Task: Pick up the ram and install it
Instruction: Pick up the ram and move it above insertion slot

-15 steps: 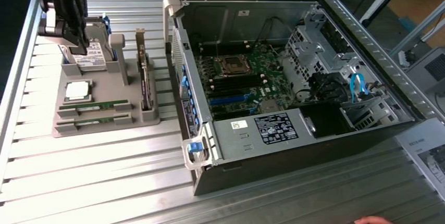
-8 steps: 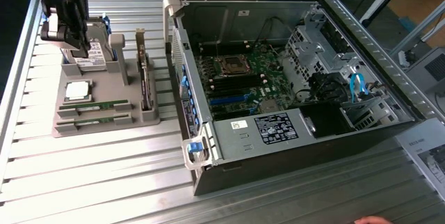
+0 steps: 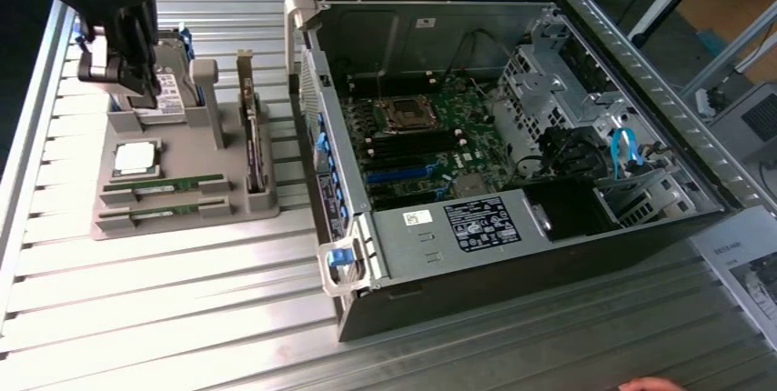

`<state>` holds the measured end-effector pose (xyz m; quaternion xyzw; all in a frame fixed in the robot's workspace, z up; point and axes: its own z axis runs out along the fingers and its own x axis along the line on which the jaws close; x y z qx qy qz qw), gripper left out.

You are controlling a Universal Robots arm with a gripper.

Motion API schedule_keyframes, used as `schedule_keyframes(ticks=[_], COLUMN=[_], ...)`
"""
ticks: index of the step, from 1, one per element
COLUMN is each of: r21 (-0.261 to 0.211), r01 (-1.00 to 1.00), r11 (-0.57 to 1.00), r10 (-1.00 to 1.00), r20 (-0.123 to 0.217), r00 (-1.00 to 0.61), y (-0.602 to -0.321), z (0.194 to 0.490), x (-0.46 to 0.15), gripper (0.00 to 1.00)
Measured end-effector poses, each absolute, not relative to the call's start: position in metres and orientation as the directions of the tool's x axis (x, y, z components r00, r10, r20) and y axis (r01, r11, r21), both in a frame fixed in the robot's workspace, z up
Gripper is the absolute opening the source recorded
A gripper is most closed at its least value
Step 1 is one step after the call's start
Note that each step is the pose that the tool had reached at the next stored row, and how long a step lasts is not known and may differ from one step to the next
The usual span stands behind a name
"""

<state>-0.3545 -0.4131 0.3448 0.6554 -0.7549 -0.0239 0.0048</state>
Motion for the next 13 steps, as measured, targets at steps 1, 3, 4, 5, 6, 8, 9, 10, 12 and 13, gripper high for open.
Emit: schedule_keyframes(ticks=[1, 3, 4, 5, 6, 8, 9, 10, 12, 13], r21=[0.042, 0.042, 0.042, 0.042, 0.042, 0.042, 0.042, 0.042, 0.042, 0.042], r01=[-0.989, -0.989, -0.989, -0.989, -0.989, -0.989, -0.989, -0.989, -0.989, -0.989], r11=[0.14, 0.14, 0.14, 0.14, 0.14, 0.14, 0.14, 0.14, 0.14, 0.14], r10=[-0.99, -0.99, -0.99, -0.99, -0.99, -0.99, -0.99, -0.99, -0.99, -0.99], r20=[-0.024, -0.024, -0.024, -0.024, -0.024, -0.024, -0.024, -0.024, -0.024, -0.024], r00=[-0.141, -0.141, -0.141, -0.141, -0.141, -0.141, -0.141, -0.141, -0.141, -0.141], y=[-0.413, -0.413, -0.413, -0.413, -0.413, -0.413, -0.413, -0.413, -0.413, -0.413], z=[0.344, 0.341, 0.34, 0.338, 0.337, 0.335, 0.333, 0.332, 0.33, 0.329], x=[-0.355, -0.355, -0.355, -0.355, -0.355, -0.355, -0.355, -0.355, -0.355, -0.355], gripper=[0.24, 0.24, 0.24, 0.24, 0.24, 0.24, 0.24, 0.24, 0.24, 0.24])
